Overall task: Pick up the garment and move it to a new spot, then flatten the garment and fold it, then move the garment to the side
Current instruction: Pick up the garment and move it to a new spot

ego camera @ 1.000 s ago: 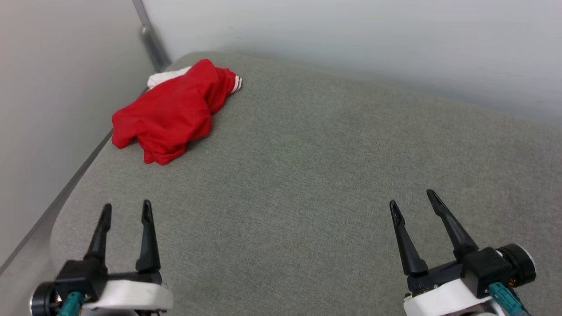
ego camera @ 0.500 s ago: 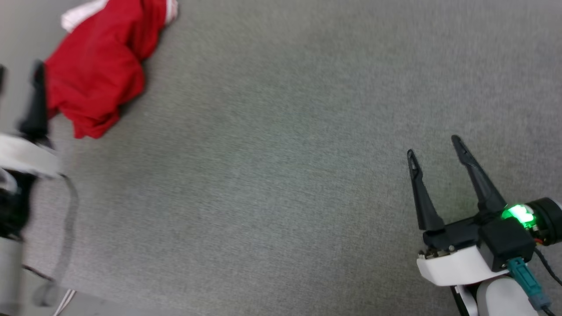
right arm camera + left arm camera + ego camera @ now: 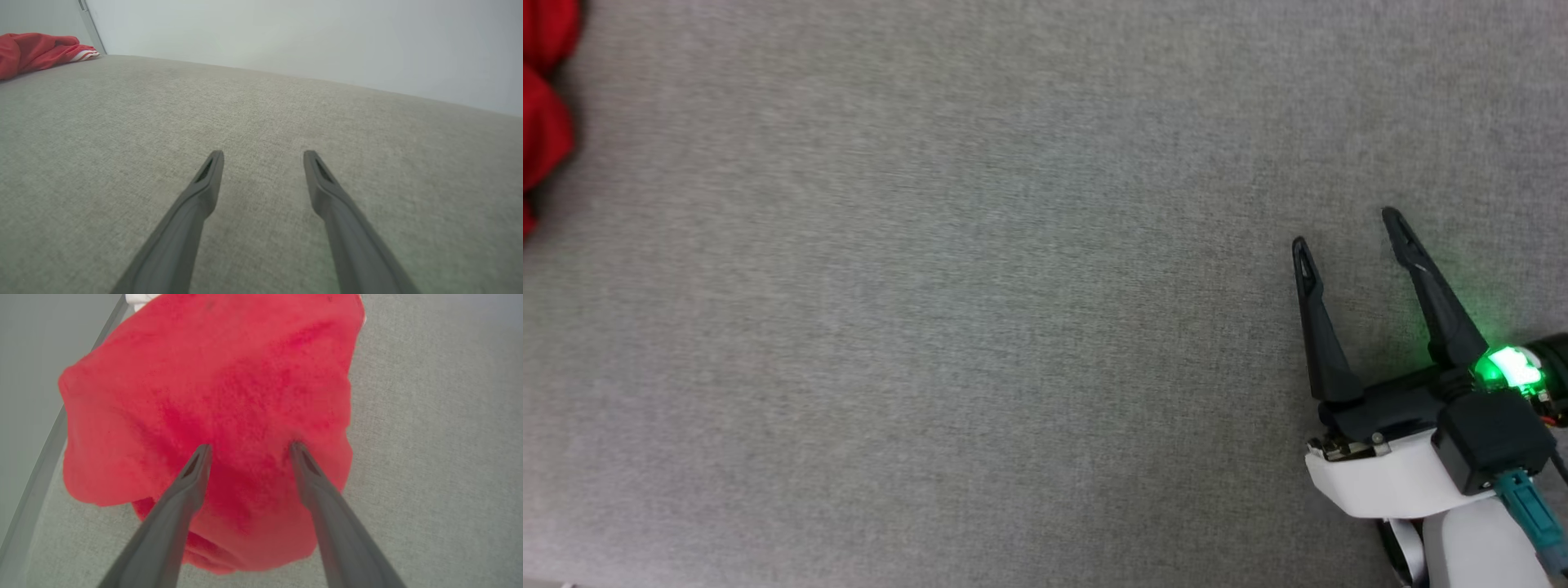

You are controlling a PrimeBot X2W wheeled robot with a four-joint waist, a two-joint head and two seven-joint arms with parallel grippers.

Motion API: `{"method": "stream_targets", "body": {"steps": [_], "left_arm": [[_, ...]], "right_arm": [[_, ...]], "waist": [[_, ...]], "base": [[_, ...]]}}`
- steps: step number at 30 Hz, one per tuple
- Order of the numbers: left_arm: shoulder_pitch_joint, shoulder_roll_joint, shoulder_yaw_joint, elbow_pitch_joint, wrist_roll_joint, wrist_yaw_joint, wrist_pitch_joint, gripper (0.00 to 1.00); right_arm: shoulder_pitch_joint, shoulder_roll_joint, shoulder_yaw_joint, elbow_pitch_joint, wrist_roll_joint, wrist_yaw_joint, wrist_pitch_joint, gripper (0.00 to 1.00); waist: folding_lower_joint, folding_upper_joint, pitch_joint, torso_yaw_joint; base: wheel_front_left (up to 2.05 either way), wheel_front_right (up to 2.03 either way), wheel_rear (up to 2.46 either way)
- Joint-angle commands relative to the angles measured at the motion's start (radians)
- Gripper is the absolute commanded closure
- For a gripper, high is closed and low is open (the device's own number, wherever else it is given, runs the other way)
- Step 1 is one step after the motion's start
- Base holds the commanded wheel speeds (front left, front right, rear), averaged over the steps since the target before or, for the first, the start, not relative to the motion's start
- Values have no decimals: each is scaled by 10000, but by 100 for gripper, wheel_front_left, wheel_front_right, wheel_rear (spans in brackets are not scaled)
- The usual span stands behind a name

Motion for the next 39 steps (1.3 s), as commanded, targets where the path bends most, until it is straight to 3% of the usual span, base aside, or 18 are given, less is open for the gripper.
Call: {"method": "stream_targets", "body": {"steps": [1,8,9,10,11,19,32,39], "left_arm": [[-233,70,-93,227,-167,-4,263,0],[-817,-70,-794,1133,-479,-4,1154,0],[-807,-146,-963,1213,-512,-5,1332,13],[-773,-215,-1114,1223,-562,-5,1463,75],[-754,-244,-1215,1243,-618,-5,1514,100],[-714,227,-1397,1508,-314,13,-190,100],[-462,1259,-2411,538,1007,7,-3422,100],[-983,1147,-2759,-661,2354,209,-4727,100]], "right_arm": [[-66,-36,-92,125,-52,-12,27,0],[-75,-86,-206,172,-80,-16,72,0],[-72,-92,-218,192,-86,-16,73,0],[-65,-94,-232,221,-94,-16,75,0],[-64,-97,-237,261,-95,-16,75,0],[-81,-76,-124,423,54,-15,57,0],[196,-22,236,1185,884,-9,-1,0],[565,-21,272,1389,1299,-9,-1,0]], "waist": [[-3,0,436,-287],[-3,0,776,-432],[-3,0,780,-442],[-3,0,769,-452],[-3,0,740,-463],[-3,0,-159,-568],[-3,0,-3091,-874],[-3,0,-4353,-1174]], "base": [[0,0,0],[0,0,0],[0,0,0],[0,0,0],[0,0,0],[0,0,0],[0,0,0],[0,0,0]]}}
